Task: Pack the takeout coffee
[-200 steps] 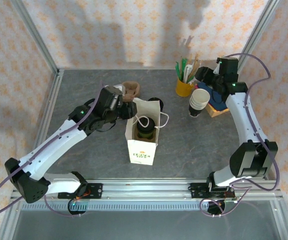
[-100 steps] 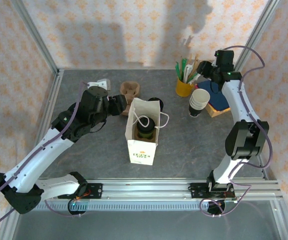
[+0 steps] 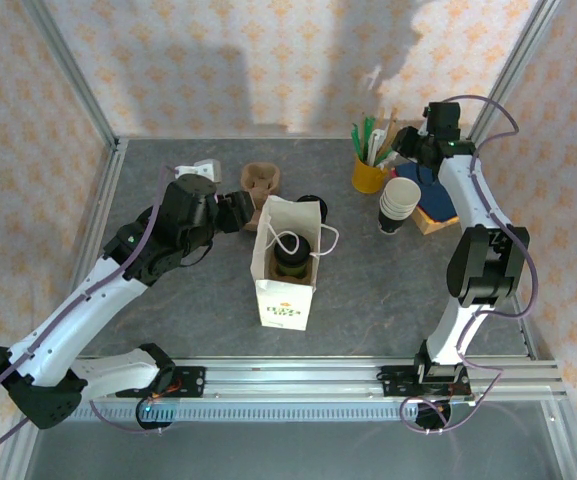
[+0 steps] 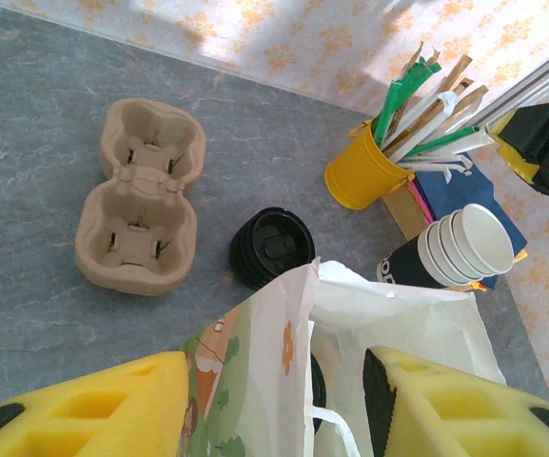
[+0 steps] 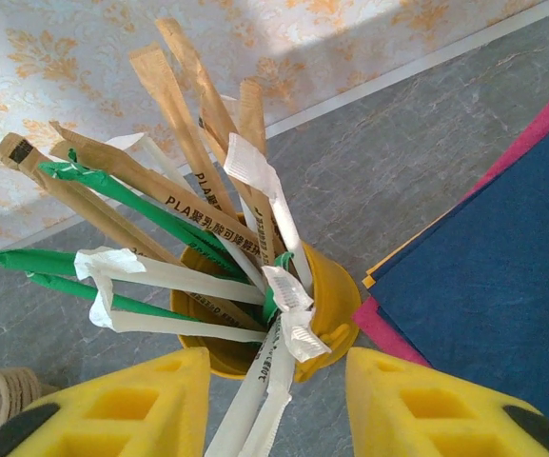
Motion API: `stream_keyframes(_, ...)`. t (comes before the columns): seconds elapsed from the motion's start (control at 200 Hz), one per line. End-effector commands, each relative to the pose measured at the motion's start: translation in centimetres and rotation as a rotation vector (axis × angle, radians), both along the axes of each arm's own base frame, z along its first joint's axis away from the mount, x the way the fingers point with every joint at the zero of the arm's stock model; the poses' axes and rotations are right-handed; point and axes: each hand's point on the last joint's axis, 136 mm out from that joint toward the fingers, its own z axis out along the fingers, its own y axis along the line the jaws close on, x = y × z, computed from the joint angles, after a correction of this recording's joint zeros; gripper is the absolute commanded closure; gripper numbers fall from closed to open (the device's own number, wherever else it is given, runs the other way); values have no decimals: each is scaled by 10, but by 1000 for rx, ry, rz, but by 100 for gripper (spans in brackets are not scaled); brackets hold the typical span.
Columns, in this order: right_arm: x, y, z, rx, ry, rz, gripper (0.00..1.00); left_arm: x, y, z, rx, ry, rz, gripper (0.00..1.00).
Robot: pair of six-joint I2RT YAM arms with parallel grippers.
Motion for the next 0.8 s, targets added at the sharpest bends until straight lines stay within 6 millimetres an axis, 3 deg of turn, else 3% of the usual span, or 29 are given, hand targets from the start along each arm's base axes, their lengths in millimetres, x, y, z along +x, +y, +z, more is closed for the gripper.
stream_keyframes(0.0, 5, -3, 8, -6, -22, 8, 61, 2, 9, 6, 3, -37, 28, 46)
stream_keyframes(0.46, 11, -1, -5, 4, -2, 22, 78, 0, 9, -4, 3, -20, 27, 46)
stream_keyframes(0.796, 12, 1, 4, 3, -12, 34, 89, -2, 9, -6, -1, -16, 28, 45)
